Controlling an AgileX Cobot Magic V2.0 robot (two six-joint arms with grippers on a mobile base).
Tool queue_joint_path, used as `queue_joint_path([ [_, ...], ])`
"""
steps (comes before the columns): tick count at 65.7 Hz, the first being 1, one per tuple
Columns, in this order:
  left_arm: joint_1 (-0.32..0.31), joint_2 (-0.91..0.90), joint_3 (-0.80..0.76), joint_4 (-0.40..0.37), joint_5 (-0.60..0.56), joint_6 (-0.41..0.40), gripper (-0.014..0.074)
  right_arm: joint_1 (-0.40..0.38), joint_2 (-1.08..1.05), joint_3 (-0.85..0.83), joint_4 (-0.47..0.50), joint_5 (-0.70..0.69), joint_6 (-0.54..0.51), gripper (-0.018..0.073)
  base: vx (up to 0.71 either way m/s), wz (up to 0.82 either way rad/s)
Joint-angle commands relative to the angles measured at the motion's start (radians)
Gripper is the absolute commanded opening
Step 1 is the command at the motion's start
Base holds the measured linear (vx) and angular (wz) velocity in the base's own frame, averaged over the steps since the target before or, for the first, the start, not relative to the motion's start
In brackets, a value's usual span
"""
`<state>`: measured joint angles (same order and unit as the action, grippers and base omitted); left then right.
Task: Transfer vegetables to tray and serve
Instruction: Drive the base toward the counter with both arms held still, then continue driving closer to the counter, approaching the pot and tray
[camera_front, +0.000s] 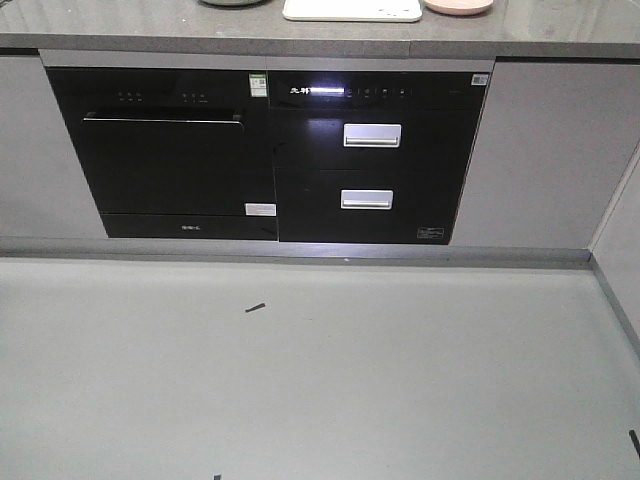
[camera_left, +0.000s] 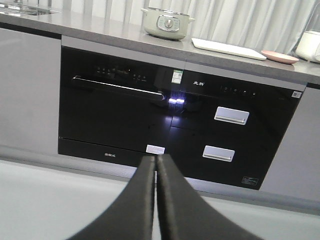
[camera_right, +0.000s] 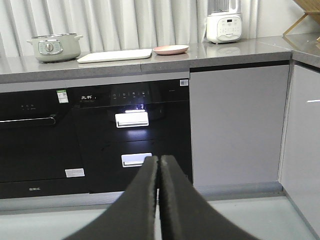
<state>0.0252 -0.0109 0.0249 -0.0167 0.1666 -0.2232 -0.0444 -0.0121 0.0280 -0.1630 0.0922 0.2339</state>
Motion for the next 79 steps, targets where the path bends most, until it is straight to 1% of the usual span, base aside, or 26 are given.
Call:
queue_joint_path([
  [1, 0.004, -0.002, 0.027, 0.000, -0.072, -0.007, -0.0006, -0.005, -0.007, 0.016, -0.013, -0.078, -0.003, -0.0002, 0.10, -0.02],
  [79, 0.004, -0.002, 0.027, 0.000, -0.072, -0.007, -0.0006, -0.005, -0.007, 0.016, -0.013, -0.077, -0.003, -0.0002, 0.12, -0.01],
])
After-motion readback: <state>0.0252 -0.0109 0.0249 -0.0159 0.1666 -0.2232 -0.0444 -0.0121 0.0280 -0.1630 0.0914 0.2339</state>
